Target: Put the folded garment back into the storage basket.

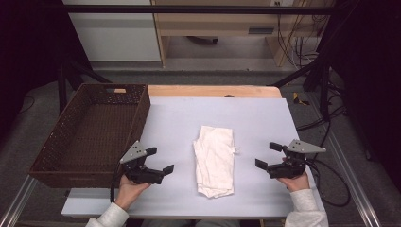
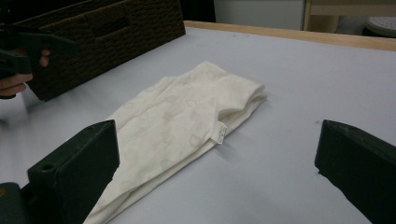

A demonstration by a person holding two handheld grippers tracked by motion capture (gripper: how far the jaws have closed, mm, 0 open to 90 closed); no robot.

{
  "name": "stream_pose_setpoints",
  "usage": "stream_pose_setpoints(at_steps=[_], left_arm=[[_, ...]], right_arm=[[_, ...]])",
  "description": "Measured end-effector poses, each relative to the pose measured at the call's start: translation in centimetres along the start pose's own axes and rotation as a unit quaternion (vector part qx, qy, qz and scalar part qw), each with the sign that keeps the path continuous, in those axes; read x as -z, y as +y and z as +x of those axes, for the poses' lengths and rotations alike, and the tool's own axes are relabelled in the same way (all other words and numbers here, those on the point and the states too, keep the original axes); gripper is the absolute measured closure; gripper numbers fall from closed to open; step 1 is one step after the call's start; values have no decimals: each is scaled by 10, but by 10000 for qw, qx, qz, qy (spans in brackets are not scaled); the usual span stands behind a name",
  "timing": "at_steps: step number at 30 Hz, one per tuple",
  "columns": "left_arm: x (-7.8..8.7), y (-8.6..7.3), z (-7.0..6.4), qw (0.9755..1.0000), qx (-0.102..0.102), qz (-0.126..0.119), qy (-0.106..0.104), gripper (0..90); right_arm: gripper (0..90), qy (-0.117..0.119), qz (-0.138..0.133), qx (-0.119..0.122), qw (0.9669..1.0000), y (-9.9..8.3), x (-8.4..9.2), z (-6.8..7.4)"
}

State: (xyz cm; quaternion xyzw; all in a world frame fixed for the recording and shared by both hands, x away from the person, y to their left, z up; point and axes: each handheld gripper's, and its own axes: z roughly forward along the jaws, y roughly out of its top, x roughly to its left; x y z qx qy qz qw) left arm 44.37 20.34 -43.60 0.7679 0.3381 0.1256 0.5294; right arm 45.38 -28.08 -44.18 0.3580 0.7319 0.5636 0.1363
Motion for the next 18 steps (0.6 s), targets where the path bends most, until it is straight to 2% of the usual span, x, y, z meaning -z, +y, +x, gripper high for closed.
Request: stream_pose_setpoints(at_steps=[9, 18], left_arm=[[-3, 1, -2, 10000, 51, 26, -50, 5], [-9, 5, -5, 9999, 23, 107, 23, 5]], right_arm=[[5, -12, 73, 8, 10000, 0, -1, 1], [6, -34, 135, 87, 9999, 4, -3, 5]])
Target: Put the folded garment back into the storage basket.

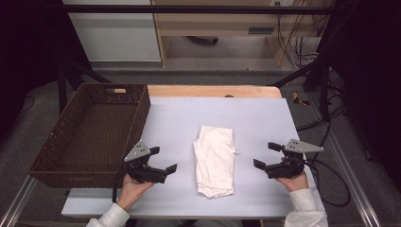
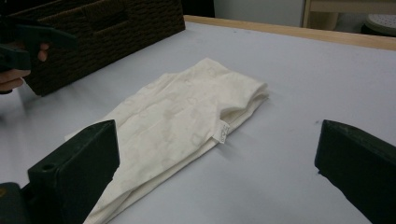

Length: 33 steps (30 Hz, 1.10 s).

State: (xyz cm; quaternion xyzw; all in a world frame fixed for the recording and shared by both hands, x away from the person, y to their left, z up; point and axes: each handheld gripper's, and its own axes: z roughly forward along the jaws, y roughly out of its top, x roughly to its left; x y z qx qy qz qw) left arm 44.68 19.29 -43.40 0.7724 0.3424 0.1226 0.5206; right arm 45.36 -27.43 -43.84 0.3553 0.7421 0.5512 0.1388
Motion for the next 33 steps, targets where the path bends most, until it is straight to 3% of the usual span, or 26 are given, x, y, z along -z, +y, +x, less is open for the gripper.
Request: stream_pose_setpoints(at_steps=[13, 33], left_arm=[[-6, 9, -4, 10000, 37, -15, -22, 5], [-9, 26, 1, 9999, 126, 70, 55, 5]], right_arm=[[6, 9, 100, 110, 9999, 5, -4, 8], [8, 85, 329, 168, 9993, 8, -19, 22]])
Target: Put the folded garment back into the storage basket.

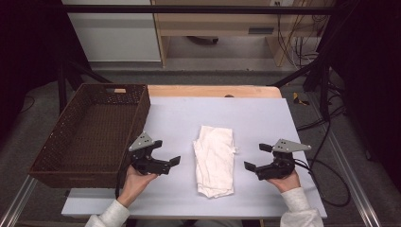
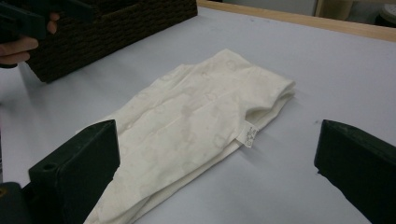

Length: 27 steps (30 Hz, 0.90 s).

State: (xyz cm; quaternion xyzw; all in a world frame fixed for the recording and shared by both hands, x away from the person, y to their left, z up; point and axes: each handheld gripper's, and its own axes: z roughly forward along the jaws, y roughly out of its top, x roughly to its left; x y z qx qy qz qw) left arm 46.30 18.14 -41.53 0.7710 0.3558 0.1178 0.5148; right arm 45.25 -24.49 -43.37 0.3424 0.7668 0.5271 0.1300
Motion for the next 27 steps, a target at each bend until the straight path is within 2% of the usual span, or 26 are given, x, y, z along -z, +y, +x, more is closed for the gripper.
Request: stream_pose_setpoints(at_steps=[16, 27], left_arm=[[-16, 18, -3, 10000, -91, 2, 24, 4], [-30, 25, -5, 10000, -82, 9, 16, 4]], right_arm=[[8, 71, 119, 30, 9999, 1, -12, 9], [8, 122, 152, 30, 9998, 1, -16, 14]])
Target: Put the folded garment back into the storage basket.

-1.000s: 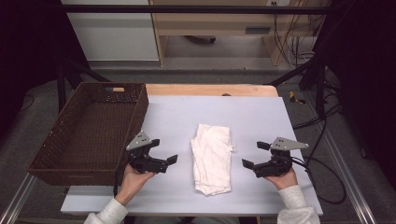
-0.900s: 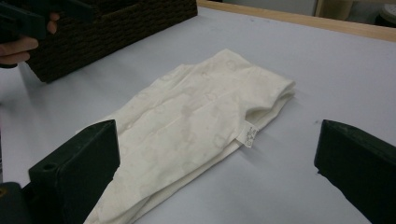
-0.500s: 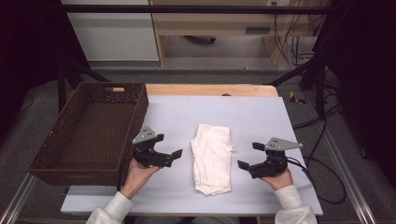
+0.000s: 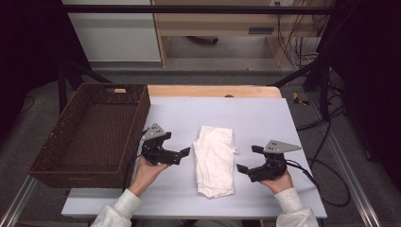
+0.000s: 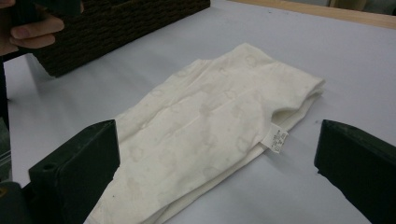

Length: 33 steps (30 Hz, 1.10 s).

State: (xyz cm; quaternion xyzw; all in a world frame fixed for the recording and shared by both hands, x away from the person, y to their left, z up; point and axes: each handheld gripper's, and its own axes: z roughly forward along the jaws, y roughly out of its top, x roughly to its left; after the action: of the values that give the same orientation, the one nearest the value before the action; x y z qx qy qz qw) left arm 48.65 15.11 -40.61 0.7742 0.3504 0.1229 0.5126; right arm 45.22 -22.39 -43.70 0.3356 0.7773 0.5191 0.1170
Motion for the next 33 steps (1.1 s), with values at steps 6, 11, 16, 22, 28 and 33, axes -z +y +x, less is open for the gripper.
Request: stream_pose_setpoints(at_steps=[6, 11, 16, 22, 28, 33], left_arm=[[-12, 5, -2, 10000, -12, 41, -1, 5], [-20, 10, -1, 9999, -20, 105, 30, 5], [-29, 13, -1, 9998, -60, 163, 53, 4], [-37, 14, 2, 9997, -60, 231, 112, 4], [-44, 14, 4, 9993, -45, 309, 187, 4], [-51, 13, 5, 9991, -27, 360, 231, 5]], right_arm=[[8, -26, -13, -27, 10000, -1, -2, 1], [8, -36, 23, -63, 10000, -2, -3, 2], [8, -49, 81, -98, 9999, -3, -5, 4], [8, -47, 135, -114, 9998, -4, -7, 6], [8, -24, 191, -88, 9998, -4, -11, 10], [8, -12, 258, -24, 9997, -4, -15, 13]])
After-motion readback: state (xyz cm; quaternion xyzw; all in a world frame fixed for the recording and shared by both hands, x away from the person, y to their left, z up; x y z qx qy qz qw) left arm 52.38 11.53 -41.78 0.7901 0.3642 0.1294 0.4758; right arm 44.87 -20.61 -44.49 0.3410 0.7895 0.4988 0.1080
